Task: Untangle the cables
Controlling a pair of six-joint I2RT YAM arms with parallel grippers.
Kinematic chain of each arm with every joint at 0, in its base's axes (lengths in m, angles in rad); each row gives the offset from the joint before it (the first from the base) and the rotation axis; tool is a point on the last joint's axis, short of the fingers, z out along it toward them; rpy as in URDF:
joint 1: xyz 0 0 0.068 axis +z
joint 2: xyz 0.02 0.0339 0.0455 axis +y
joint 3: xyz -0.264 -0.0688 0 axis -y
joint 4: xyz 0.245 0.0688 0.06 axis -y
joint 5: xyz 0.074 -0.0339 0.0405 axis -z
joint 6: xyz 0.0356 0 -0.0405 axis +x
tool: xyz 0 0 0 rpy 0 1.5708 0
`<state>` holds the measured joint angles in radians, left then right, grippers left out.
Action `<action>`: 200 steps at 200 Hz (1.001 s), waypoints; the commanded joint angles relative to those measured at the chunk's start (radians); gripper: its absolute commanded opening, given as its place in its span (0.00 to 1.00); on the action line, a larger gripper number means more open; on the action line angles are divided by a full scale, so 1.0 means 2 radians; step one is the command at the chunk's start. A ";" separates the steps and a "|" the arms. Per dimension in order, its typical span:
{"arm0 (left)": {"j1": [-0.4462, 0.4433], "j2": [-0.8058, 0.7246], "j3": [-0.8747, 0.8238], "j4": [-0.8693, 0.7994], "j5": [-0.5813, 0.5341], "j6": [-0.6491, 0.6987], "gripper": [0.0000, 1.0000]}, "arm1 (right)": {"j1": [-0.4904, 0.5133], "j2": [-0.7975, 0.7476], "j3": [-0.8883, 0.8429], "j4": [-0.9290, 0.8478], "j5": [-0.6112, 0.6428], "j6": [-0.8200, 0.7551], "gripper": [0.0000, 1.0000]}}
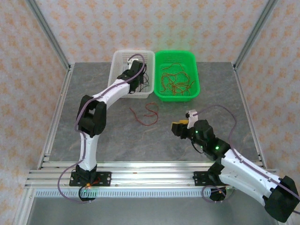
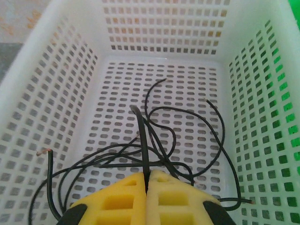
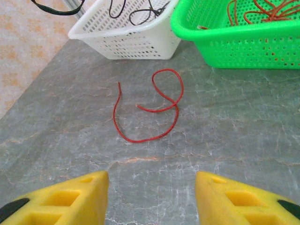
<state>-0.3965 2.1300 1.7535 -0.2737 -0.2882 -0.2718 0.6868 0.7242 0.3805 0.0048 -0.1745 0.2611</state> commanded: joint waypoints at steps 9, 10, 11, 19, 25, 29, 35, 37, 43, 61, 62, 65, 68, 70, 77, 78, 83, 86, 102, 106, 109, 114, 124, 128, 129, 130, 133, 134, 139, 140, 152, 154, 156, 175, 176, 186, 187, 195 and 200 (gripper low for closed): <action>0.007 0.022 0.008 0.017 0.021 -0.011 0.00 | 0.002 -0.011 -0.005 -0.012 0.018 0.020 0.51; 0.007 0.023 0.008 0.017 0.021 -0.012 0.00 | 0.002 -0.011 -0.005 -0.012 0.018 0.021 0.51; 0.007 0.023 0.008 0.017 0.021 -0.012 0.00 | 0.002 -0.011 -0.005 -0.012 0.018 0.021 0.51; 0.008 0.028 0.008 0.017 0.023 -0.012 0.03 | 0.002 -0.011 -0.005 -0.014 0.019 0.025 0.51; 0.008 0.031 0.009 0.017 0.025 -0.013 0.06 | 0.002 -0.011 -0.004 -0.015 0.021 0.028 0.51; 0.009 0.033 0.009 0.017 0.026 -0.013 0.08 | 0.003 -0.011 -0.004 -0.016 0.022 0.031 0.51; 0.009 0.036 0.009 0.017 0.027 -0.012 0.12 | 0.002 -0.011 -0.003 -0.018 0.025 0.035 0.51; 0.009 0.036 0.009 0.016 0.028 -0.012 0.13 | 0.002 -0.011 -0.003 -0.019 0.026 0.036 0.51; 0.009 0.038 0.010 0.016 0.029 -0.012 0.17 | 0.002 -0.011 -0.003 -0.022 0.030 0.040 0.51; 0.009 0.043 0.009 0.014 0.033 -0.012 0.27 | 0.002 -0.010 -0.002 -0.031 0.038 0.051 0.51; 0.010 0.043 0.009 0.014 0.034 -0.012 0.27 | 0.002 -0.009 -0.002 -0.031 0.039 0.052 0.51; 0.009 0.043 0.009 0.014 0.035 -0.012 0.29 | 0.002 -0.009 -0.002 -0.033 0.040 0.054 0.51; 0.010 0.043 0.009 0.013 0.036 -0.012 0.30 | 0.002 -0.009 -0.001 -0.035 0.042 0.056 0.51; 0.009 0.044 0.009 0.013 0.036 -0.012 0.31 | 0.002 -0.009 -0.001 -0.036 0.042 0.057 0.51; 0.009 0.044 0.010 0.012 0.039 -0.013 0.34 | 0.002 -0.008 0.001 -0.040 0.046 0.061 0.51; 0.009 0.045 0.010 0.012 0.039 -0.013 0.34 | 0.002 -0.008 0.001 -0.040 0.046 0.062 0.51; 0.009 0.045 0.011 0.011 0.040 -0.013 0.36 | 0.002 -0.007 0.001 -0.044 0.048 0.064 0.51; 0.009 0.045 0.011 0.011 0.042 -0.013 0.37 | 0.002 -0.006 0.002 -0.046 0.049 0.066 0.51; 0.009 0.043 0.014 0.006 0.048 -0.016 0.42 | 0.002 -0.003 0.005 -0.054 0.056 0.073 0.51; 0.009 0.042 0.015 0.005 0.050 -0.016 0.42 | 0.002 -0.002 0.005 -0.056 0.056 0.074 0.51; 0.009 0.041 0.015 0.004 0.052 -0.017 0.43 | 0.002 -0.001 0.006 -0.056 0.057 0.075 0.51; 0.009 0.038 0.015 0.004 0.055 -0.016 0.44 | 0.002 0.001 0.006 -0.057 0.058 0.076 0.51; 0.009 0.030 0.014 0.003 0.063 -0.017 0.48 | 0.002 0.004 0.007 -0.059 0.060 0.080 0.51; 0.009 0.026 0.013 0.003 0.066 -0.018 0.48 | 0.002 0.006 0.008 -0.059 0.060 0.080 0.51; 0.009 0.025 0.013 0.003 0.067 -0.019 0.49 | 0.002 0.006 0.008 -0.060 0.060 0.080 0.51; 0.009 0.024 0.013 0.003 0.068 -0.018 0.49 | 0.002 0.007 0.008 -0.060 0.061 0.080 0.51; 0.009 0.021 0.013 0.002 0.071 -0.018 0.50 | 0.002 0.009 0.009 -0.060 0.060 0.081 0.51; 0.009 0.020 0.012 0.003 0.071 -0.018 0.50 | 0.002 0.009 0.009 -0.060 0.060 0.082 0.51; 0.008 0.014 0.012 0.003 0.074 -0.018 0.52 | 0.003 0.012 0.010 -0.060 0.060 0.083 0.51; 0.008 0.012 0.012 0.002 0.075 -0.018 0.52 | 0.003 0.012 0.010 -0.060 0.060 0.083 0.51; 0.006 -0.003 0.010 -0.001 0.082 -0.015 0.57 | 0.002 0.019 0.012 -0.060 0.060 0.086 0.51; 0.006 -0.007 0.010 -0.002 0.083 -0.014 0.58 | 0.002 0.020 0.012 -0.059 0.061 0.085 0.51; 0.006 -0.010 0.010 -0.003 0.084 -0.013 0.59 | 0.002 0.021 0.013 -0.059 0.061 0.086 0.51; 0.003 -0.039 0.009 -0.012 0.094 -0.003 0.73 | 0.002 0.032 0.015 -0.055 0.064 0.087 0.51; 0.003 -0.041 0.010 -0.013 0.094 -0.002 0.73 | 0.002 0.033 0.015 -0.055 0.065 0.087 0.51; 0.002 -0.056 0.010 -0.021 0.096 0.003 0.78 | 0.002 0.040 0.016 -0.053 0.066 0.088 0.51; 0.001 -0.057 0.010 -0.022 0.097 0.004 0.79 | 0.002 0.041 0.016 -0.053 0.066 0.089 0.51; 0.001 -0.070 0.008 -0.027 0.097 0.009 0.84 | 0.002 0.048 0.019 -0.050 0.064 0.091 0.51; 0.000 -0.079 0.005 -0.029 0.097 0.011 0.88 | 0.002 0.053 0.021 -0.049 0.063 0.091 0.51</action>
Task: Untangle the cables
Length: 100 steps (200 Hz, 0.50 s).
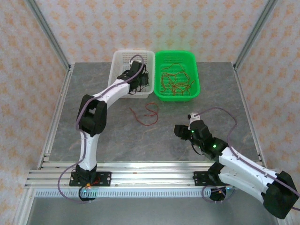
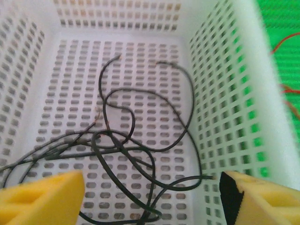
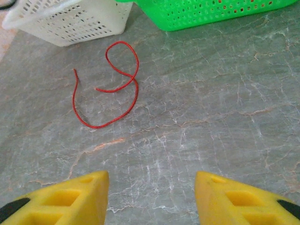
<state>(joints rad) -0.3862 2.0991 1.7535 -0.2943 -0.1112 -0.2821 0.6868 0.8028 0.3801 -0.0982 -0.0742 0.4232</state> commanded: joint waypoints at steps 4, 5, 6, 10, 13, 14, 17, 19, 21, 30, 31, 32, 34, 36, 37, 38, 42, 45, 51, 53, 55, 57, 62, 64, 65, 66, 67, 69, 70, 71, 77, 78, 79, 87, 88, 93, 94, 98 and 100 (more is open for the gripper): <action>-0.006 -0.071 0.003 -0.020 0.009 0.019 0.92 | 0.002 0.018 0.023 0.004 0.012 0.012 0.51; -0.006 -0.073 0.002 -0.020 0.009 0.020 0.93 | 0.002 0.019 0.024 0.004 0.012 0.012 0.51; -0.007 -0.075 0.001 -0.020 0.009 0.021 0.94 | 0.002 0.021 0.024 0.004 0.011 0.013 0.51; -0.007 -0.084 -0.003 -0.020 0.010 0.022 0.98 | 0.002 0.025 0.026 0.005 0.010 0.014 0.51; -0.007 -0.090 -0.006 -0.020 0.010 0.023 0.99 | 0.002 0.029 0.028 0.006 0.009 0.015 0.51; -0.007 -0.091 -0.007 -0.020 0.010 0.024 0.99 | 0.002 0.030 0.028 0.007 0.009 0.015 0.51; -0.007 -0.092 -0.010 -0.020 0.010 0.025 0.99 | 0.002 0.034 0.030 0.007 0.009 0.017 0.51; -0.007 -0.105 -0.013 -0.020 0.011 0.026 0.99 | 0.002 0.037 0.032 0.007 0.008 0.017 0.51; -0.007 -0.111 -0.016 -0.019 0.011 0.027 0.99 | 0.002 0.040 0.033 0.008 0.007 0.018 0.51; -0.008 -0.131 -0.027 -0.017 0.013 0.030 0.99 | 0.003 0.054 0.040 0.010 0.005 0.022 0.51; -0.009 -0.134 -0.029 -0.017 0.013 0.030 0.99 | 0.003 0.056 0.041 0.010 0.005 0.022 0.51; -0.009 -0.136 -0.031 -0.016 0.014 0.030 0.99 | 0.003 0.057 0.042 0.010 0.005 0.023 0.51; -0.009 -0.140 -0.034 -0.015 0.014 0.031 0.99 | 0.003 0.060 0.043 0.010 0.005 0.024 0.51; -0.009 -0.145 -0.037 -0.014 0.015 0.032 0.99 | 0.003 0.063 0.045 0.011 0.004 0.025 0.51; -0.009 -0.147 -0.039 -0.014 0.015 0.032 0.99 | 0.003 0.065 0.046 0.011 0.004 0.026 0.51; -0.009 -0.149 -0.041 -0.013 0.015 0.033 0.99 | 0.003 0.067 0.047 0.011 0.004 0.026 0.51; -0.009 -0.158 -0.047 -0.011 0.015 0.033 0.99 | 0.003 0.073 0.050 0.011 0.003 0.028 0.51; -0.010 -0.165 -0.053 -0.009 0.016 0.034 0.99 | 0.003 0.079 0.053 0.011 0.003 0.030 0.51; -0.010 -0.179 -0.063 -0.006 0.017 0.034 0.99 | 0.003 0.089 0.060 0.011 0.001 0.034 0.51; -0.010 -0.184 -0.067 -0.004 0.018 0.034 0.99 | 0.003 0.092 0.062 0.011 0.001 0.035 0.51; -0.010 -0.188 -0.070 -0.002 0.018 0.035 1.00 | 0.004 0.096 0.064 0.010 0.001 0.036 0.51; -0.010 -0.193 -0.075 -0.002 0.019 0.035 0.99 | 0.004 0.099 0.066 0.010 0.001 0.038 0.51; -0.010 -0.205 -0.083 0.002 0.019 0.034 0.99 | 0.004 0.108 0.072 0.009 0.000 0.041 0.51; -0.010 -0.210 -0.088 0.004 0.019 0.034 0.99 | 0.004 0.111 0.074 0.009 -0.001 0.043 0.51; -0.010 -0.212 -0.090 0.004 0.019 0.034 0.99 | 0.004 0.113 0.075 0.008 -0.001 0.044 0.51; -0.010 -0.215 -0.092 0.005 0.019 0.034 0.99 | 0.004 0.114 0.077 0.008 -0.001 0.044 0.51; -0.010 -0.217 -0.094 0.006 0.019 0.034 0.99 | 0.005 0.116 0.078 0.008 -0.001 0.045 0.51; -0.010 -0.221 -0.098 0.007 0.019 0.034 0.99 | 0.005 0.120 0.080 0.008 -0.002 0.046 0.51; -0.010 -0.224 -0.099 0.008 0.019 0.034 0.99 | 0.005 0.121 0.082 0.007 -0.002 0.046 0.51; -0.010 -0.226 -0.101 0.008 0.019 0.034 0.99 | 0.005 0.123 0.083 0.007 -0.002 0.047 0.51; -0.010 -0.239 -0.113 0.012 0.018 0.032 0.99 | 0.007 0.133 0.090 0.005 -0.003 0.050 0.51; -0.010 -0.241 -0.115 0.012 0.018 0.032 0.99 | 0.007 0.135 0.092 0.005 -0.003 0.051 0.51; -0.010 -0.244 -0.117 0.013 0.018 0.032 0.99 | 0.007 0.136 0.093 0.005 -0.002 0.052 0.51; -0.010 -0.261 -0.132 0.016 0.017 0.028 0.99 | 0.010 0.149 0.104 0.003 -0.003 0.055 0.51; -0.010 -0.263 -0.134 0.017 0.018 0.027 0.99 | 0.010 0.151 0.105 0.002 -0.003 0.055 0.51; -0.010 -0.274 -0.143 0.019 0.018 0.024 0.99 | 0.012 0.158 0.112 0.001 -0.002 0.057 0.51; -0.010 -0.276 -0.145 0.019 0.017 0.023 0.99 | 0.013 0.160 0.113 0.001 -0.002 0.058 0.51; -0.010 -0.284 -0.153 0.020 0.017 0.020 0.99 | 0.014 0.167 0.119 0.000 -0.002 0.059 0.51; -0.010 -0.288 -0.156 0.020 0.017 0.018 0.99 | 0.015 0.170 0.121 -0.001 -0.002 0.060 0.51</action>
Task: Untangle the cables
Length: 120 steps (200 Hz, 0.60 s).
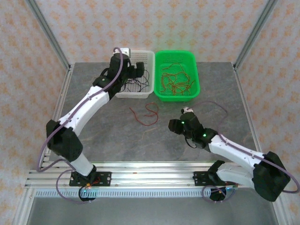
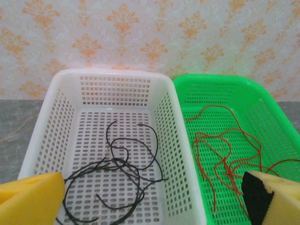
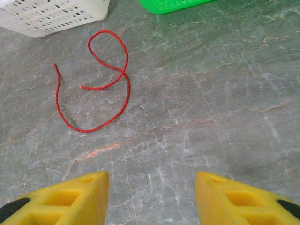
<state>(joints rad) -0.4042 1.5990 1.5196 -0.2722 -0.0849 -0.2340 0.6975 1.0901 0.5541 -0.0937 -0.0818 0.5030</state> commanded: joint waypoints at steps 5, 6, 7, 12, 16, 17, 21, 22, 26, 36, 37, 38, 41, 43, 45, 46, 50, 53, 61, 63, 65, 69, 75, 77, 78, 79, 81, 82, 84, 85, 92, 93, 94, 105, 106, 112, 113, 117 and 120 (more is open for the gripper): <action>-0.001 -0.047 -0.048 0.010 0.003 -0.011 0.99 | 0.012 0.034 0.040 -0.004 0.002 0.022 0.51; -0.001 -0.049 -0.050 0.010 0.003 -0.012 0.99 | 0.013 0.036 0.042 -0.004 0.002 0.023 0.51; -0.001 -0.051 -0.052 0.010 0.003 -0.013 0.99 | 0.013 0.036 0.044 -0.005 0.002 0.023 0.51; -0.001 -0.060 -0.061 0.011 0.003 -0.019 0.99 | 0.017 0.042 0.050 -0.006 0.004 0.025 0.51; -0.001 -0.068 -0.070 0.012 0.003 -0.024 0.99 | 0.019 0.054 0.056 -0.007 0.005 0.026 0.51; -0.001 -0.070 -0.072 0.013 0.003 -0.024 0.99 | 0.020 0.056 0.058 -0.007 0.005 0.026 0.51; -0.001 -0.078 -0.082 0.015 0.003 -0.030 0.99 | 0.024 0.064 0.063 -0.008 0.008 0.026 0.51; -0.001 -0.080 -0.084 0.016 0.003 -0.031 0.99 | 0.025 0.065 0.064 -0.008 0.008 0.027 0.51; -0.001 -0.089 -0.095 0.018 0.002 -0.036 0.99 | 0.029 0.072 0.070 -0.009 0.011 0.027 0.51; -0.001 -0.110 -0.123 0.027 0.002 -0.048 0.99 | 0.037 0.093 0.086 -0.011 0.015 0.029 0.51; -0.001 -0.112 -0.126 0.028 0.002 -0.050 0.99 | 0.038 0.095 0.087 -0.011 0.016 0.029 0.51; -0.001 -0.114 -0.128 0.029 0.002 -0.051 0.99 | 0.038 0.097 0.089 -0.011 0.016 0.029 0.51; 0.000 -0.119 -0.136 0.031 0.003 -0.055 0.99 | 0.040 0.104 0.094 -0.012 0.017 0.030 0.51; -0.001 -0.124 -0.140 0.033 0.003 -0.057 0.99 | 0.042 0.109 0.097 -0.012 0.018 0.030 0.51; -0.001 -0.128 -0.147 0.034 0.003 -0.058 0.99 | 0.043 0.114 0.101 -0.013 0.019 0.031 0.51; -0.001 -0.130 -0.149 0.035 0.003 -0.060 0.99 | 0.044 0.116 0.102 -0.013 0.019 0.031 0.51; -0.001 -0.137 -0.160 0.038 0.004 -0.063 0.99 | 0.046 0.125 0.108 -0.014 0.021 0.032 0.51; -0.001 -0.144 -0.167 0.040 0.005 -0.067 0.99 | 0.047 0.133 0.113 -0.015 0.022 0.032 0.51; -0.001 -0.158 -0.184 0.043 0.007 -0.073 0.99 | 0.051 0.153 0.127 -0.016 0.024 0.032 0.51; -0.001 -0.161 -0.188 0.044 0.008 -0.075 0.99 | 0.052 0.159 0.130 -0.017 0.025 0.032 0.51; -0.001 -0.164 -0.192 0.044 0.009 -0.077 0.99 | 0.053 0.164 0.134 -0.018 0.026 0.032 0.51; -0.001 -0.170 -0.198 0.044 0.009 -0.080 0.99 | 0.053 0.174 0.141 -0.019 0.029 0.031 0.51; -0.001 -0.179 -0.207 0.043 0.011 -0.083 0.99 | 0.055 0.189 0.151 -0.023 0.034 0.030 0.51; -0.001 -0.182 -0.210 0.043 0.011 -0.085 0.99 | 0.055 0.194 0.155 -0.023 0.036 0.031 0.51; -0.001 -0.183 -0.211 0.042 0.011 -0.085 0.99 | 0.055 0.197 0.157 -0.024 0.037 0.031 0.51; -0.001 -0.184 -0.213 0.042 0.011 -0.086 0.99 | 0.055 0.199 0.159 -0.025 0.038 0.030 0.51; -0.001 -0.187 -0.216 0.042 0.012 -0.087 0.99 | 0.055 0.204 0.162 -0.026 0.040 0.030 0.51; -0.001 -0.189 -0.217 0.042 0.011 -0.087 0.99 | 0.055 0.206 0.164 -0.027 0.041 0.030 0.51; -0.001 -0.192 -0.219 0.041 0.011 -0.089 0.99 | 0.055 0.211 0.167 -0.029 0.044 0.029 0.51; -0.001 -0.193 -0.221 0.041 0.011 -0.089 0.99 | 0.055 0.213 0.169 -0.029 0.045 0.029 0.51; -0.001 -0.203 -0.229 0.039 0.011 -0.092 0.99 | 0.055 0.228 0.179 -0.032 0.057 0.027 0.51; -0.001 -0.205 -0.230 0.039 0.011 -0.093 0.99 | 0.055 0.230 0.181 -0.032 0.059 0.027 0.51; -0.001 -0.206 -0.231 0.039 0.011 -0.093 0.99 | 0.055 0.232 0.182 -0.033 0.061 0.026 0.51; -0.001 -0.220 -0.243 0.038 0.011 -0.099 0.99 | 0.055 0.255 0.197 -0.036 0.080 0.022 0.51; -0.001 -0.222 -0.244 0.038 0.011 -0.099 0.99 | 0.055 0.257 0.198 -0.036 0.082 0.021 0.51; -0.001 -0.229 -0.249 0.038 0.011 -0.101 0.99 | 0.055 0.271 0.208 -0.037 0.094 0.017 0.51; -0.001 -0.230 -0.250 0.038 0.011 -0.102 0.99 | 0.055 0.273 0.209 -0.037 0.095 0.016 0.51; -0.001 -0.234 -0.253 0.038 0.012 -0.103 0.99 | 0.055 0.281 0.215 -0.037 0.102 0.014 0.51; -0.001 -0.237 -0.255 0.038 0.012 -0.104 0.99 | 0.055 0.287 0.219 -0.038 0.107 0.012 0.51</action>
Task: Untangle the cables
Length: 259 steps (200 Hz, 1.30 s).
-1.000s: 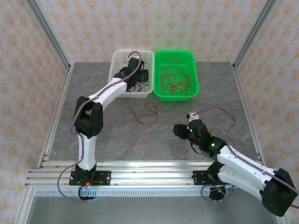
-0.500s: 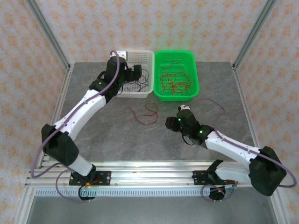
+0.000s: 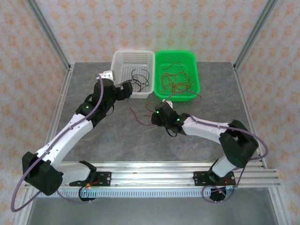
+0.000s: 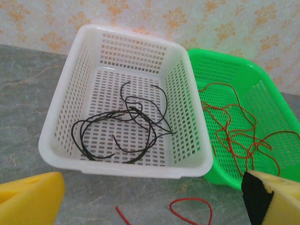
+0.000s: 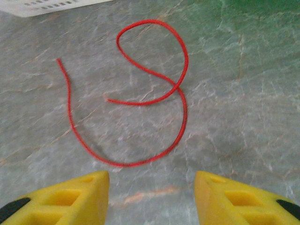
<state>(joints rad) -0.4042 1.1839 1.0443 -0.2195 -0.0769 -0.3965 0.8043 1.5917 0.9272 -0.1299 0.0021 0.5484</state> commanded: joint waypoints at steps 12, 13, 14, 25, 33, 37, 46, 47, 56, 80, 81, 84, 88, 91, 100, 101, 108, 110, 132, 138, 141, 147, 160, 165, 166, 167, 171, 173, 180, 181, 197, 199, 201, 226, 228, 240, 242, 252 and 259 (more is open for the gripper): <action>-0.001 -0.039 -0.024 0.009 0.008 -0.026 0.99 | 0.001 0.060 0.049 -0.020 0.082 -0.018 0.50; -0.001 -0.040 -0.025 0.009 0.008 -0.026 0.99 | 0.002 0.063 0.050 -0.019 0.084 -0.019 0.50; -0.001 -0.040 -0.025 0.009 0.008 -0.026 0.99 | 0.001 0.064 0.051 -0.019 0.085 -0.020 0.50; -0.001 -0.046 -0.030 0.007 0.008 -0.028 0.99 | 0.001 0.084 0.062 -0.011 0.099 -0.026 0.50; -0.001 -0.050 -0.033 0.006 0.008 -0.028 0.99 | 0.001 0.097 0.069 -0.005 0.106 -0.028 0.50; -0.001 -0.051 -0.033 0.005 0.008 -0.029 0.99 | -0.001 0.104 0.072 -0.002 0.111 -0.029 0.49; -0.001 -0.055 -0.036 0.003 0.006 -0.029 0.99 | -0.002 0.117 0.079 0.008 0.119 -0.029 0.49; -0.001 -0.055 -0.036 0.003 0.007 -0.030 0.99 | -0.002 0.119 0.079 0.009 0.119 -0.029 0.49; -0.001 -0.059 -0.038 0.002 0.006 -0.030 0.99 | -0.004 0.128 0.082 0.022 0.126 -0.030 0.48; -0.001 -0.066 -0.043 -0.004 0.004 -0.030 0.99 | -0.009 0.149 0.084 0.054 0.144 -0.025 0.46; -0.001 -0.066 -0.044 -0.004 0.004 -0.030 0.99 | -0.009 0.150 0.085 0.055 0.145 -0.025 0.46; 0.000 -0.067 -0.044 -0.004 0.004 -0.030 0.99 | -0.009 0.152 0.085 0.058 0.147 -0.025 0.46; -0.001 -0.068 -0.045 -0.005 0.003 -0.030 0.99 | -0.009 0.156 0.085 0.062 0.149 -0.024 0.46; -0.001 -0.069 -0.046 -0.005 0.004 -0.030 0.99 | -0.010 0.159 0.086 0.064 0.150 -0.023 0.46; -0.001 -0.070 -0.047 -0.006 0.002 -0.030 0.99 | -0.011 0.167 0.089 0.072 0.152 -0.022 0.45; -0.001 -0.071 -0.047 -0.007 0.002 -0.030 0.99 | -0.011 0.169 0.089 0.073 0.153 -0.021 0.45; -0.001 -0.071 -0.047 -0.008 0.003 -0.029 0.99 | -0.012 0.175 0.090 0.079 0.155 -0.020 0.44; -0.001 -0.072 -0.047 -0.008 0.004 -0.028 0.99 | -0.012 0.177 0.091 0.081 0.155 -0.019 0.44; -0.001 -0.075 -0.047 -0.011 0.005 -0.028 0.99 | -0.012 0.193 0.093 0.100 0.158 -0.015 0.43; -0.001 -0.076 -0.047 -0.012 0.005 -0.028 0.99 | -0.012 0.197 0.094 0.103 0.160 -0.014 0.43; -0.001 -0.077 -0.046 -0.012 0.005 -0.028 0.99 | -0.012 0.199 0.094 0.104 0.162 -0.013 0.43; -0.001 -0.078 -0.045 -0.014 0.004 -0.028 0.99 | -0.012 0.201 0.095 0.107 0.163 -0.011 0.43; -0.001 -0.080 -0.044 -0.014 0.004 -0.028 0.99 | -0.012 0.208 0.096 0.112 0.170 -0.008 0.41; -0.001 -0.081 -0.044 -0.014 0.005 -0.028 0.99 | -0.012 0.210 0.097 0.113 0.172 -0.007 0.40; -0.001 -0.081 -0.044 -0.014 0.004 -0.028 0.99 | -0.012 0.210 0.097 0.114 0.172 -0.006 0.40; -0.001 -0.081 -0.044 -0.014 0.004 -0.028 0.99 | -0.012 0.210 0.097 0.114 0.172 -0.006 0.40; -0.001 -0.082 -0.044 -0.015 0.005 -0.028 0.99 | -0.012 0.212 0.097 0.115 0.174 -0.005 0.39; -0.001 -0.082 -0.044 -0.015 0.005 -0.028 0.99 | -0.012 0.213 0.097 0.116 0.175 -0.005 0.38; -0.001 -0.083 -0.044 -0.015 0.005 -0.029 0.99 | -0.012 0.216 0.098 0.119 0.178 -0.004 0.36; -0.001 -0.083 -0.044 -0.015 0.005 -0.029 0.99 | -0.012 0.217 0.098 0.119 0.179 -0.003 0.36; -0.001 -0.083 -0.043 -0.017 0.005 -0.030 0.99 | -0.012 0.225 0.102 0.122 0.183 0.000 0.30; -0.001 -0.084 -0.043 -0.018 0.005 -0.030 0.99 | -0.012 0.226 0.102 0.122 0.183 0.000 0.29; -0.001 -0.084 -0.043 -0.018 0.005 -0.030 0.99 | -0.012 0.228 0.102 0.122 0.184 0.001 0.28; -0.001 -0.090 -0.046 -0.024 0.005 -0.032 0.99 | -0.012 0.233 0.096 0.125 0.188 0.008 0.11; -0.001 -0.091 -0.047 -0.025 0.005 -0.032 0.99 | -0.012 0.232 0.094 0.126 0.188 0.009 0.09; -0.001 -0.098 -0.053 -0.027 0.005 -0.035 0.99 | -0.012 0.224 0.080 0.133 0.189 0.010 0.00; -0.001 -0.100 -0.054 -0.027 0.005 -0.035 0.99 | -0.012 0.223 0.078 0.134 0.190 0.010 0.00; -0.001 -0.106 -0.060 -0.030 0.004 -0.038 0.99 | -0.012 0.214 0.066 0.141 0.189 0.008 0.00; 0.000 -0.112 -0.064 -0.032 0.003 -0.040 0.99 | -0.012 0.205 0.056 0.147 0.186 0.003 0.00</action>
<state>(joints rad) -0.4042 1.0073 0.9428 -0.2436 -0.0666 -0.4503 0.7845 2.0140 1.0962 0.1299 0.3668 0.5541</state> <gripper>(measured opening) 0.992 0.056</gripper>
